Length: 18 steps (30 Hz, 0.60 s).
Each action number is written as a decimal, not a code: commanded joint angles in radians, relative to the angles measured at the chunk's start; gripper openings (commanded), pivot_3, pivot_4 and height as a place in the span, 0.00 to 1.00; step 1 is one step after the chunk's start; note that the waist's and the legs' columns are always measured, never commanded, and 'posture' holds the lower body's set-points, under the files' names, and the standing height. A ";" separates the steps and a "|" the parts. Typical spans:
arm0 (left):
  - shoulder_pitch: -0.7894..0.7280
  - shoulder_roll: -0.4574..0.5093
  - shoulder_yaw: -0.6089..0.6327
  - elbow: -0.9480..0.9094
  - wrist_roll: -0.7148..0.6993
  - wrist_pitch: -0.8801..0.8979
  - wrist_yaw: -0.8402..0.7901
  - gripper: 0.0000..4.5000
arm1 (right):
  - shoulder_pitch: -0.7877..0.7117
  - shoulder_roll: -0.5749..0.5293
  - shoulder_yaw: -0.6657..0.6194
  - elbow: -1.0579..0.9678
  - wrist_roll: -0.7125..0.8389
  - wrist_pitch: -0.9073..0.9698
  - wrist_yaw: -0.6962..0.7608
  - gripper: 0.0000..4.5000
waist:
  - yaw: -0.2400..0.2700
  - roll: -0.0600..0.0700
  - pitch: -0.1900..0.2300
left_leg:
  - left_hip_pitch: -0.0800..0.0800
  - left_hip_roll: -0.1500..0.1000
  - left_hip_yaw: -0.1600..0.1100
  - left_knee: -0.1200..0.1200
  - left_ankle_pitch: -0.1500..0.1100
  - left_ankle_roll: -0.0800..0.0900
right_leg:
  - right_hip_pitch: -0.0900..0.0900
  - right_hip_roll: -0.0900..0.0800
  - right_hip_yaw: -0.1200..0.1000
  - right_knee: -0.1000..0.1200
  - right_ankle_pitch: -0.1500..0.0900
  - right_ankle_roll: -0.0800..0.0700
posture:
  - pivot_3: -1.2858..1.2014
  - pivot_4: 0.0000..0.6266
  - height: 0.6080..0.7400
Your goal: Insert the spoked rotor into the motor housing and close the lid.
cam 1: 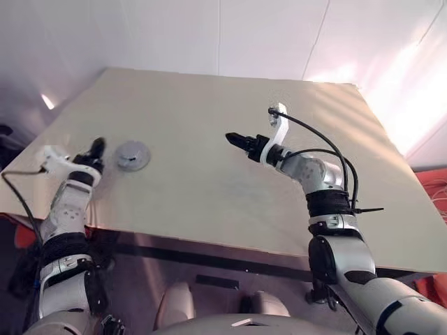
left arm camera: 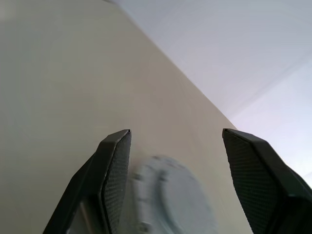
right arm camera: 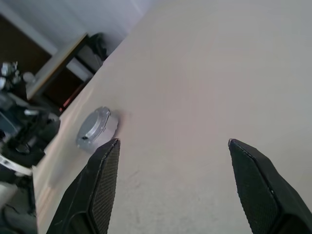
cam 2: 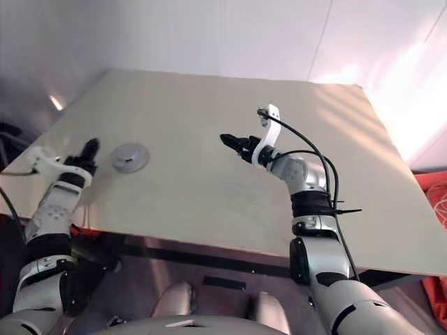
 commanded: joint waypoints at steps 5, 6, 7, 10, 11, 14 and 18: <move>0.094 0.090 -0.308 -0.390 0.135 0.151 -0.194 0.70 | 0.055 -0.200 0.108 0.033 -0.227 -0.390 0.138 0.89 | -0.007 0.000 0.000 | 0.001 0.001 0.000 0.002 -0.001 0.001 | 0.001 0.001 0.000 0.001 0.000 0.000 | 0.52 0.00 1.00; 0.103 0.095 -0.347 -0.399 0.176 0.126 -0.218 0.70 | 0.053 -0.226 0.114 0.073 -0.264 -0.440 0.127 0.89 | -0.009 0.000 0.000 | 0.001 0.001 0.000 0.002 0.000 0.000 | 0.001 0.001 0.000 0.001 0.000 0.000 | 0.52 0.00 1.00; 0.110 0.097 -0.370 -0.403 0.205 0.108 -0.236 0.70 | 0.050 -0.241 0.118 0.104 -0.288 -0.476 0.121 0.89 | -0.010 0.001 -0.001 | 0.002 0.001 0.000 0.002 0.000 0.000 | 0.001 0.002 0.000 0.002 0.000 0.000 | 0.52 0.00 1.00; 0.115 0.077 -0.427 -0.399 0.276 0.059 -0.271 0.70 | 0.068 -0.324 0.148 0.146 -0.332 -0.535 0.225 0.89 | -0.016 0.002 -0.001 | 0.003 0.001 0.000 0.002 0.001 0.000 | 0.001 0.002 0.001 0.002 0.000 0.000 | 0.52 0.00 1.00; 0.114 0.071 -0.433 -0.399 0.284 0.055 -0.279 0.70 | 0.075 -0.340 0.153 0.148 -0.340 -0.552 0.247 0.89 | -0.016 0.002 -0.001 | 0.003 0.001 0.000 0.002 0.001 0.000 | 0.001 0.002 0.001 0.002 0.000 0.000 | 0.52 0.00 1.00; 0.106 0.054 -0.440 -0.397 0.302 0.047 -0.302 0.70 | 0.123 -0.384 0.155 0.091 -0.316 -0.573 0.357 0.89 | -0.024 0.002 -0.001 | 0.001 0.001 0.000 0.003 0.000 0.002 | 0.001 0.002 0.000 0.002 0.000 -0.001 | 0.52 0.00 1.00; 0.096 0.047 -0.495 -0.374 0.388 0.012 -0.324 0.70 | 0.224 -0.402 0.150 -0.084 -0.214 -0.515 0.526 0.89 | -0.028 0.003 -0.001 | -0.001 0.002 0.000 0.007 -0.004 0.010 | 0.001 0.002 0.000 0.001 0.000 -0.001 | 0.52 0.00 1.00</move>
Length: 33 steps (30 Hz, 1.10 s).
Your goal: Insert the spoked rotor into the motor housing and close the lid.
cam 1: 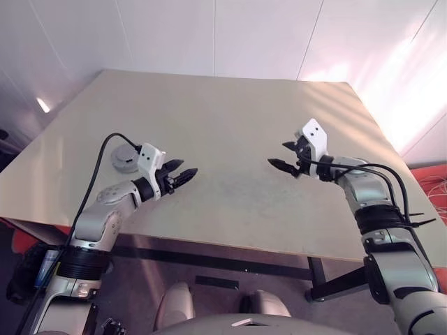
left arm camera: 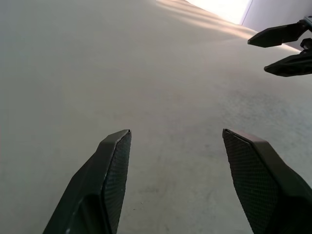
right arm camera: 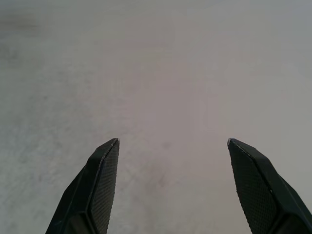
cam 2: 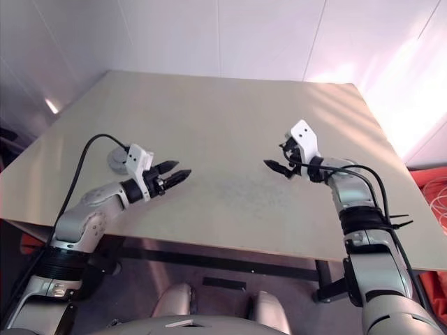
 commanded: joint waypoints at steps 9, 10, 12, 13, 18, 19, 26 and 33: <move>-0.018 -0.053 -0.029 -0.073 0.051 -0.017 -0.048 0.70 | 0.149 0.033 0.005 -0.386 0.165 0.108 0.134 0.89 | -0.010 0.002 -0.001 | 0.003 0.003 0.000 0.009 -0.005 0.008 | 0.004 -0.001 0.000 0.001 0.001 0.000 | 0.52 0.00 1.00; -0.015 -0.053 -0.028 -0.076 0.051 -0.015 -0.053 0.70 | 0.146 0.034 0.007 -0.381 0.161 0.109 0.131 0.89 | -0.010 0.002 -0.001 | 0.004 0.003 0.000 0.009 -0.005 0.007 | 0.005 -0.001 0.000 0.001 0.001 0.000 | 0.52 0.00 1.00; -0.011 -0.053 -0.025 -0.075 0.055 -0.019 -0.059 0.70 | 0.135 0.038 0.008 -0.365 0.152 0.107 0.122 0.89 | -0.010 0.002 -0.001 | 0.007 0.003 0.000 0.009 -0.004 0.007 | 0.009 -0.001 0.000 0.000 0.001 0.000 | 0.52 0.00 1.00; -0.009 -0.054 -0.025 -0.074 0.057 -0.022 -0.062 0.70 | 0.130 0.040 0.008 -0.358 0.149 0.108 0.118 0.89 | -0.010 0.002 -0.001 | 0.008 0.003 0.000 0.009 -0.004 0.007 | 0.010 -0.001 0.000 0.000 0.001 0.000 | 0.52 0.00 1.00; 0.001 -0.058 -0.026 -0.069 0.064 -0.030 -0.072 0.70 | 0.112 0.052 0.020 -0.318 0.124 0.106 0.095 0.89 | -0.010 0.003 -0.001 | 0.009 0.003 0.000 0.009 -0.004 0.007 | 0.012 -0.001 0.000 0.000 0.001 0.000 | 0.52 0.00 1.00; 0.002 -0.058 -0.026 -0.068 0.066 -0.032 -0.073 0.70 | 0.109 0.054 0.020 -0.310 0.118 0.105 0.087 0.89 | -0.010 0.003 -0.001 | 0.009 0.003 0.000 0.008 -0.005 0.007 | 0.012 -0.001 0.000 0.000 0.001 0.000 | 0.52 0.00 1.00; 0.015 -0.062 -0.020 -0.071 0.060 -0.036 -0.091 0.74 | 0.084 0.068 0.017 -0.259 0.103 0.111 0.063 0.89 | -0.010 0.003 -0.001 | 0.008 0.003 0.000 0.008 -0.005 0.008 | 0.011 -0.001 0.000 -0.001 0.001 0.000 | 0.52 0.00 1.00; 0.021 -0.066 -0.009 -0.076 0.041 -0.006 -0.105 0.99 | 0.068 0.079 0.016 -0.230 0.071 0.071 0.023 1.00 | -0.010 0.003 -0.001 | 0.008 0.003 0.000 0.008 -0.005 0.008 | 0.011 -0.001 0.000 -0.001 0.001 0.000 | 0.52 0.00 1.00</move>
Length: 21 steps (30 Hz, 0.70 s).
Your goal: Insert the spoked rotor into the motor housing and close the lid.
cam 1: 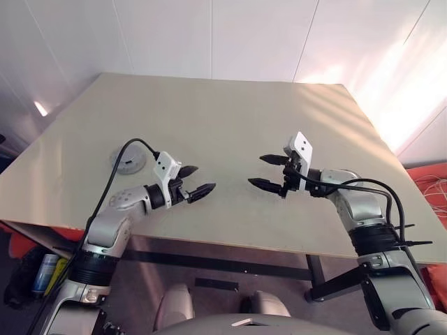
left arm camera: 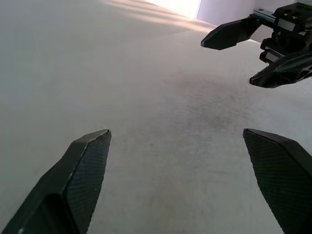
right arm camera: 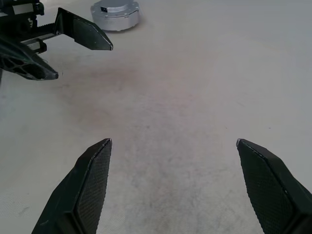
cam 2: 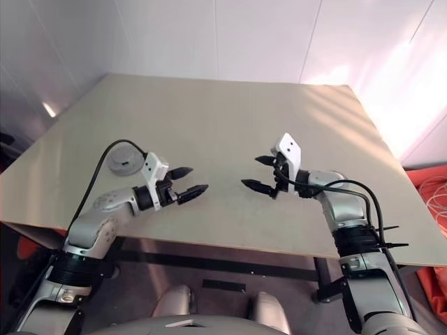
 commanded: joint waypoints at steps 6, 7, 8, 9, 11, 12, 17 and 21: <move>-0.013 -0.007 0.032 -0.039 -0.013 0.044 0.020 0.99 | -0.025 0.004 -0.007 -0.002 -0.023 -0.043 -0.024 1.00 | 0.000 0.000 0.000 | 0.000 0.000 0.000 0.000 0.000 0.000 | 0.000 0.000 0.000 0.000 0.000 0.000 | 0.52 0.00 1.00; -0.015 -0.006 0.033 -0.038 -0.008 0.041 0.020 0.99 | -0.023 0.003 -0.007 -0.003 -0.024 -0.044 -0.023 1.00 | 0.000 0.000 0.000 | 0.000 0.000 0.000 0.000 0.000 0.000 | 0.000 0.000 0.000 0.000 0.000 0.000 | 0.52 0.00 1.00; -0.017 -0.004 0.033 -0.037 -0.006 0.040 0.019 0.99 | -0.023 0.004 -0.006 -0.004 -0.024 -0.044 -0.021 1.00 | 0.000 0.000 0.000 | 0.000 0.000 0.000 0.000 0.000 0.000 | 0.000 0.000 0.000 0.000 0.000 0.000 | 0.52 0.00 1.00; -0.019 -0.002 0.033 -0.035 -0.004 0.040 0.018 0.99 | -0.023 0.004 -0.005 -0.004 -0.024 -0.042 -0.019 1.00 | 0.000 0.000 0.000 | 0.000 0.000 0.000 0.000 0.000 0.000 | 0.000 0.000 0.000 0.000 0.000 0.000 | 0.52 0.00 1.00; -0.019 0.001 0.029 -0.039 -0.005 0.048 0.016 0.99 | -0.022 0.003 -0.006 -0.006 -0.023 -0.041 -0.014 1.00 | 0.000 0.000 0.000 | 0.000 0.000 0.000 0.000 0.000 0.000 | 0.000 0.000 0.000 0.000 0.000 0.000 | 0.52 0.00 1.00; -0.018 0.001 0.028 -0.040 -0.005 0.049 0.016 0.99 | -0.022 0.003 -0.006 -0.006 -0.023 -0.041 -0.013 1.00 | 0.000 0.000 0.000 | 0.000 0.000 0.000 0.000 0.000 0.000 | 0.000 0.000 0.000 0.000 0.000 0.000 | 0.52 0.00 1.00; -0.002 -0.005 0.017 -0.037 0.015 0.028 0.020 0.99 | -0.018 0.000 -0.009 -0.008 -0.026 -0.052 -0.011 1.00 | 0.000 0.000 0.000 | 0.000 0.000 0.000 0.000 0.000 0.000 | 0.000 0.000 0.000 0.000 0.000 0.000 | 0.52 0.00 1.00; 0.004 -0.015 0.009 -0.046 0.034 0.016 0.031 0.99 | -0.020 0.018 -0.023 0.011 -0.031 -0.095 -0.044 1.00 | 0.000 0.000 0.000 | 0.000 0.000 0.000 0.000 0.000 0.000 | 0.000 0.000 0.000 0.000 0.000 0.000 | 0.52 0.00 1.00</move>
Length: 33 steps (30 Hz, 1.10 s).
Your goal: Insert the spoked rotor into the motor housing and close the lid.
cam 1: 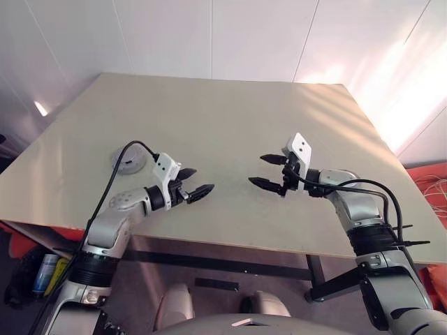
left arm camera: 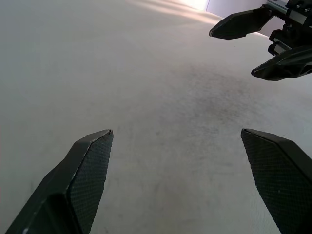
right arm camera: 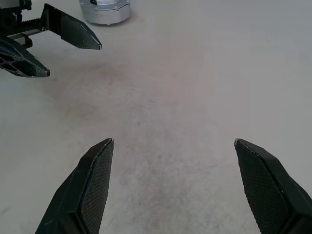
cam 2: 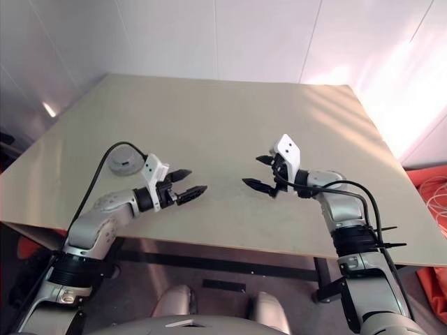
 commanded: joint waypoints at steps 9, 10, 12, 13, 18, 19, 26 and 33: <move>-0.017 -0.021 0.012 -0.049 0.011 -0.026 0.020 0.99 | -0.021 0.015 -0.025 0.014 0.029 -0.038 -0.007 1.00 | 0.000 0.000 0.000 | 0.000 0.000 0.000 0.000 0.000 0.000 | 0.000 0.000 0.000 0.000 0.000 0.000 | 0.52 0.00 1.00; -0.021 -0.021 0.013 -0.046 0.013 -0.028 0.019 0.99 | -0.023 0.016 -0.026 0.015 0.031 -0.037 -0.007 1.00 | 0.000 0.000 0.000 | 0.000 0.000 0.000 0.000 0.000 0.000 | 0.000 0.000 0.000 0.000 0.000 0.000 | 0.52 0.00 1.00; -0.027 -0.023 0.017 -0.041 0.014 -0.033 0.021 0.99 | -0.026 0.024 -0.030 0.020 0.025 -0.059 -0.022 1.00 | -0.001 0.000 0.000 | 0.000 0.000 0.000 0.000 0.000 0.000 | 0.000 0.000 0.000 0.000 0.000 0.000 | 0.52 0.00 1.00; -0.029 -0.024 0.019 -0.036 0.016 -0.039 0.022 0.99 | -0.028 0.030 -0.033 0.026 0.024 -0.067 -0.031 1.00 | -0.001 0.000 0.000 | 0.000 0.000 0.000 0.000 0.000 0.000 | 0.000 0.000 0.000 0.000 0.000 0.000 | 0.52 0.00 1.00; -0.037 -0.030 0.024 -0.023 0.022 -0.056 0.023 0.99 | -0.026 0.042 -0.035 0.043 0.021 -0.085 -0.043 1.00 | -0.001 0.000 0.000 | 0.000 0.000 0.000 -0.001 0.000 0.000 | 0.000 0.000 0.000 -0.001 0.000 0.000 | 0.52 0.00 1.00; -0.038 -0.032 0.024 -0.022 0.022 -0.058 0.024 0.99 | -0.025 0.042 -0.035 0.046 0.019 -0.086 -0.045 1.00 | -0.001 0.000 0.000 | 0.000 0.000 0.000 -0.001 0.000 0.000 | 0.000 0.000 0.000 -0.001 0.000 0.000 | 0.52 0.00 1.00; -0.029 -0.042 0.022 -0.031 0.036 -0.081 0.044 0.99 | -0.024 0.043 -0.034 0.067 0.011 -0.104 -0.063 1.00 | -0.001 0.000 0.000 | -0.001 0.000 0.000 -0.001 0.000 0.000 | -0.001 0.000 0.000 -0.001 0.000 0.000 | 0.52 0.00 1.00; -0.027 -0.048 0.026 -0.013 0.039 -0.093 0.041 0.99 | -0.014 0.050 -0.033 0.053 0.017 -0.111 -0.062 1.00 | -0.001 0.000 0.000 | -0.002 0.000 0.000 -0.001 0.000 0.000 | -0.001 0.000 0.000 -0.002 0.000 0.000 | 0.52 0.00 1.00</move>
